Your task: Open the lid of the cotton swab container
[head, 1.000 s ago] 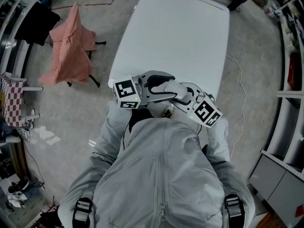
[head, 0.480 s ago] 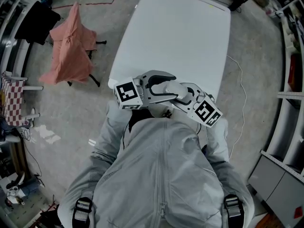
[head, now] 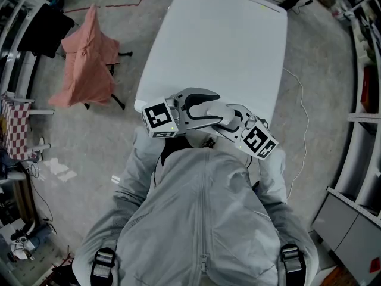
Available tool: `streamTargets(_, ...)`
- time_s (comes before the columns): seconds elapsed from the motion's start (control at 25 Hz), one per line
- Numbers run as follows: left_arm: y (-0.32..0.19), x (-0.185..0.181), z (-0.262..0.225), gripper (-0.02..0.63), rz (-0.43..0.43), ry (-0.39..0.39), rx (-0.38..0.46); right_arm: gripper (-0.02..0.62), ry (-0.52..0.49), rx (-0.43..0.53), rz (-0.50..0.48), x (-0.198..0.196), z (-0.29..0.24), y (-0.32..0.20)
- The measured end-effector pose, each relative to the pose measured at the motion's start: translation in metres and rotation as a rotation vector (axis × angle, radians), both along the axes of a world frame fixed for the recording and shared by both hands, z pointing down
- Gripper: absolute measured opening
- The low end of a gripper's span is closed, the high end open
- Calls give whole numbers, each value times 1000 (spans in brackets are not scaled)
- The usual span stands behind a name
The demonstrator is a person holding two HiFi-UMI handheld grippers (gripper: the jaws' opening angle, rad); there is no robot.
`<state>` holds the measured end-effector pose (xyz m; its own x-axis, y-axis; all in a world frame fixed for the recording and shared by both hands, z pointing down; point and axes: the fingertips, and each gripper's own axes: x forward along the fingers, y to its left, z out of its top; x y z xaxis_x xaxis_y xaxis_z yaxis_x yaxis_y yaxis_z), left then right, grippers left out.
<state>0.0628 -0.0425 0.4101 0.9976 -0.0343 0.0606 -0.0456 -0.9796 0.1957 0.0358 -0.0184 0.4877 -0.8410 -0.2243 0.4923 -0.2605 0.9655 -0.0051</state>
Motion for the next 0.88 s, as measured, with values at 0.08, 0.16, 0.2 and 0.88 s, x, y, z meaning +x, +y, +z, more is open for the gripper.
streamTargets(0.08, -1, 1, -1, 242, -11, 10, -2, 222, 5, -1, -7, 1, 2, 2)
streamTargets(0.16, -3, -1, -2, 241, -20, 14, -7, 222, 3, -5, -12, -1, 3, 5)
streamTargets(0.2, -3, -2, -2, 239, -22, 17, -11, 222, 0, -8, -14, -3, 3, 5)
streamTargets(0.88, -30, -25, 3, 111, -169, 23, -79, 222, 3, 19, -80, -24, -2, 13)
